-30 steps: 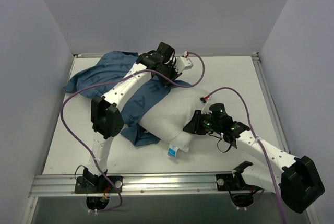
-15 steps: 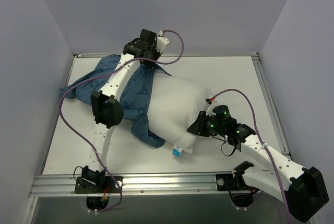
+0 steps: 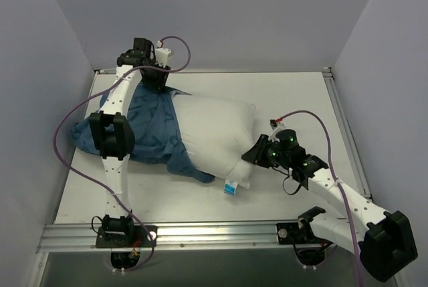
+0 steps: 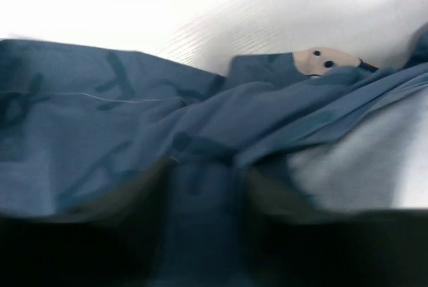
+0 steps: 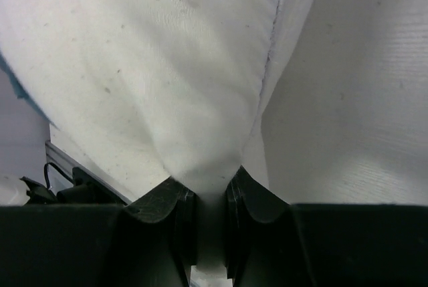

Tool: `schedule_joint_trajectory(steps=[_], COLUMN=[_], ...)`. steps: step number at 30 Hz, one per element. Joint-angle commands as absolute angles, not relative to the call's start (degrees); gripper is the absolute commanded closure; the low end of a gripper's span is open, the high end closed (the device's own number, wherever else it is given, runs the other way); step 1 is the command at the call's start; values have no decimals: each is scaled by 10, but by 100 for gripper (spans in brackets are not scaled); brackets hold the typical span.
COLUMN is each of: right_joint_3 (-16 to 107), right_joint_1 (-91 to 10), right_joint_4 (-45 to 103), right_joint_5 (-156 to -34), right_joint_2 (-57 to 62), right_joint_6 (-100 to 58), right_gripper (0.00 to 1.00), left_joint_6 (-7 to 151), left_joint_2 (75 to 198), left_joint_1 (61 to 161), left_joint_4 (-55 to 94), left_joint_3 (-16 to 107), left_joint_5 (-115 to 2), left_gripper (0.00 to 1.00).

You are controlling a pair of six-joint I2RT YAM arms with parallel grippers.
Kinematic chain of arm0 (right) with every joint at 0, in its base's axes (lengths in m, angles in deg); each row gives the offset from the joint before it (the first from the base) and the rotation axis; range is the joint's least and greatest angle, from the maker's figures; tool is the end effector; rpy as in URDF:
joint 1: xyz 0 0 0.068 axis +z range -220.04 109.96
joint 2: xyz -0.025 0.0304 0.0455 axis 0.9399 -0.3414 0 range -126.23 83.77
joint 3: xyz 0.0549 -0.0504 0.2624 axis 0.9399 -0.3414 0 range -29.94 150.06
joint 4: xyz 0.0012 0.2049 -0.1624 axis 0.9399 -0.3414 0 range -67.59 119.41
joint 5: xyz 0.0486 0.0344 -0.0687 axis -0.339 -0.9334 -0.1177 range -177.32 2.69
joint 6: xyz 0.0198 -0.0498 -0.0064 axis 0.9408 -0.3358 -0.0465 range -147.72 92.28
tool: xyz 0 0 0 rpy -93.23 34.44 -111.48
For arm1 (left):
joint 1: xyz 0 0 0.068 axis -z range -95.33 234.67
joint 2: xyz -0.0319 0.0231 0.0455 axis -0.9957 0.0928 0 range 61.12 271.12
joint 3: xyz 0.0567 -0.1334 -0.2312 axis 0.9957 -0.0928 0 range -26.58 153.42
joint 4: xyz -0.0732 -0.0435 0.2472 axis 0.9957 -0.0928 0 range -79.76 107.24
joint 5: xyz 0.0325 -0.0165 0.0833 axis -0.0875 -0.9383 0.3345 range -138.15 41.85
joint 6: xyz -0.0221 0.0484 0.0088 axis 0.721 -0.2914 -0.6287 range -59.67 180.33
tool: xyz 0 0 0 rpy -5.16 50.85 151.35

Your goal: Remove the pillowcase from the pillow

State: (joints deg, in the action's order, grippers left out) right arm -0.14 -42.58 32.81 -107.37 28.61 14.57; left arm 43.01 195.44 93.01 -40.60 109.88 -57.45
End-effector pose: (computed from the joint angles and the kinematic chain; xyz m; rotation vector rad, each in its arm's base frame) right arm 0.1861 0.1104 0.2392 0.0223 2.1094 1.1121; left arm 0.5024 -0.0794 0.2813 0.6234 2.4520 -0.1440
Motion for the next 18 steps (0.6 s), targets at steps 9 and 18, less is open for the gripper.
schedule_joint_trajectory(steps=[9, 18], right_joint_3=[93, 123], right_joint_1=[-486, -502], right_joint_4=[226, 257], right_joint_5=[-1069, -1095], right_joint_2=[227, 179], right_joint_6=[175, 177], right_gripper=[100, 100], left_joint_6=[405, 262], left_joint_2=[1754, 1466], left_joint_1=[892, 700], left_joint_4=[-524, -600], left_joint_3=[1175, 773], left_joint_5=[-739, -661], left_gripper=[6, 6])
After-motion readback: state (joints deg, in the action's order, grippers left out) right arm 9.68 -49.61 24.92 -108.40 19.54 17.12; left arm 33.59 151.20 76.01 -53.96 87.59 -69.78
